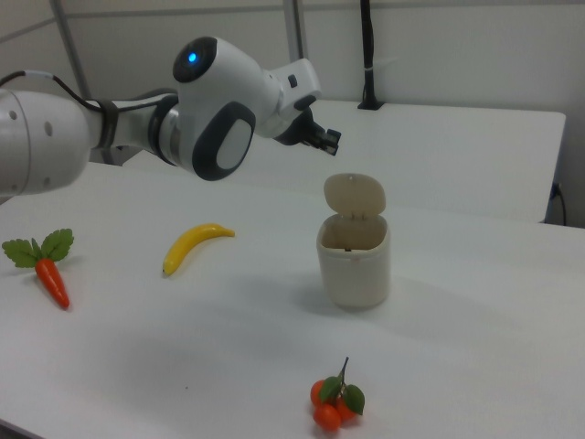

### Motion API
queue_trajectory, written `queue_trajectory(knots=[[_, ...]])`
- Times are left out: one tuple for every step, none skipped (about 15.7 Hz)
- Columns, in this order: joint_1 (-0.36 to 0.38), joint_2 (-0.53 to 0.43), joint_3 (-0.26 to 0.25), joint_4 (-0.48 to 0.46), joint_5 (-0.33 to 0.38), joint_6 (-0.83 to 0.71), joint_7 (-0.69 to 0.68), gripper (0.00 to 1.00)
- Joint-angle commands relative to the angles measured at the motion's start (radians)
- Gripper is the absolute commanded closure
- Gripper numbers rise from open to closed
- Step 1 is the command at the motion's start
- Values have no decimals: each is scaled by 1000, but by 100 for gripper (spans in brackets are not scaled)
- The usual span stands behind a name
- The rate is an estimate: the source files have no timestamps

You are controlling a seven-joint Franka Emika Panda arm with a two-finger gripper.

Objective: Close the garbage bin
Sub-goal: 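Move the gripper over the open lid of the cream bin, then lower the gripper against the raised lid, pushing it down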

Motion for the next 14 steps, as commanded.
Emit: queue_trajectory(knots=[[1,31,-2,17,18,39,-1,100],[-7,31,-2,17,16,39,-2,100],[-11,32,-2,17,18,39,-9,100],[-13,31,-2,15,18,39,-12,100],[-13,32,-2,14,16,39,-13,100],[-14,39,-2,14,13,39,-13,100],[-16,42,-2,14,12,39,-13,100],[-19,42,-2,12,10,39,-15,100],[-22,42,-3,10,9,39,-15,100],[-27,42,-5,9,7,39,-15,100],[-30,42,-6,6,7,39,-16,100],[-33,42,-6,6,7,37,-16,100],[-34,42,-6,3,6,34,-16,100],[-36,42,-6,-5,6,34,-16,100]])
